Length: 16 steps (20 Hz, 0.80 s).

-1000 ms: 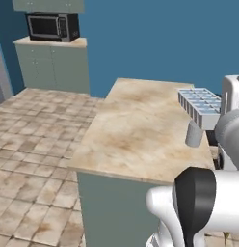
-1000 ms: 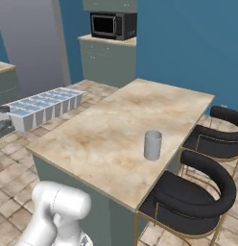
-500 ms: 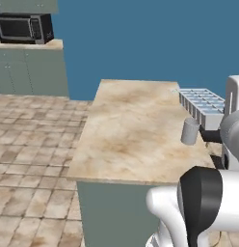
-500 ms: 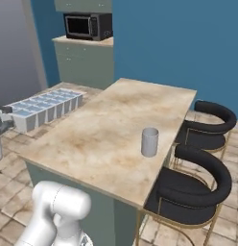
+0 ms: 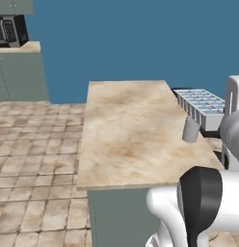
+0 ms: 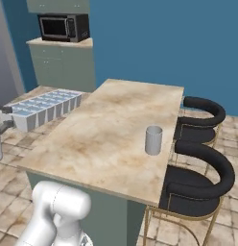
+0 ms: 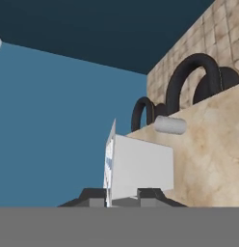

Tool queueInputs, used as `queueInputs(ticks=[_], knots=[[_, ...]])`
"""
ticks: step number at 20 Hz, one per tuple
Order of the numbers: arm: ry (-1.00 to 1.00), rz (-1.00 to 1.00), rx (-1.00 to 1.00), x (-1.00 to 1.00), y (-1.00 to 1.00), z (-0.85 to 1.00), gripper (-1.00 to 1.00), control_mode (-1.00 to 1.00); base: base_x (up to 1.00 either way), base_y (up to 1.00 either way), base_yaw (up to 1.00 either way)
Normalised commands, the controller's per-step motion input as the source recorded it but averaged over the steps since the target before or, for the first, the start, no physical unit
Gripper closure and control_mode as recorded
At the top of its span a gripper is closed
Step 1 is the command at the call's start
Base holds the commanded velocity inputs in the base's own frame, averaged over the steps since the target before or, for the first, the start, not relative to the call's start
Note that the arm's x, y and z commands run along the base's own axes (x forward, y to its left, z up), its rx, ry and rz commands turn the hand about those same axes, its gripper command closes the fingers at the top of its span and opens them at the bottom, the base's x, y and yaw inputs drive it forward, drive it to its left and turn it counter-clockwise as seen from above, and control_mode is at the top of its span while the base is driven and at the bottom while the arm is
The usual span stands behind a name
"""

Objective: Open the freezer door, pick up the ice cube tray from the freezer, and place it on the dining counter.

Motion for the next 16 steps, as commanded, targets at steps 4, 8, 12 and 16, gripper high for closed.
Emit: queueInputs(ticks=[4,8,12,16], knots=[[0.0,0.0,0.0,0.0,0.0,0.0,1.0,1.0,0.01,0.52,-0.19],[0.0,0.0,0.0,0.0,0.0,0.0,1.0,1.0,0.09,0.3,-0.15],[0.0,0.0,0.0,0.0,0.0,0.0,1.0,1.0,0.09,0.09,-0.13],[0.0,0.0,0.0,0.0,0.0,0.0,1.0,1.0,0.01,0.0,-0.19]])
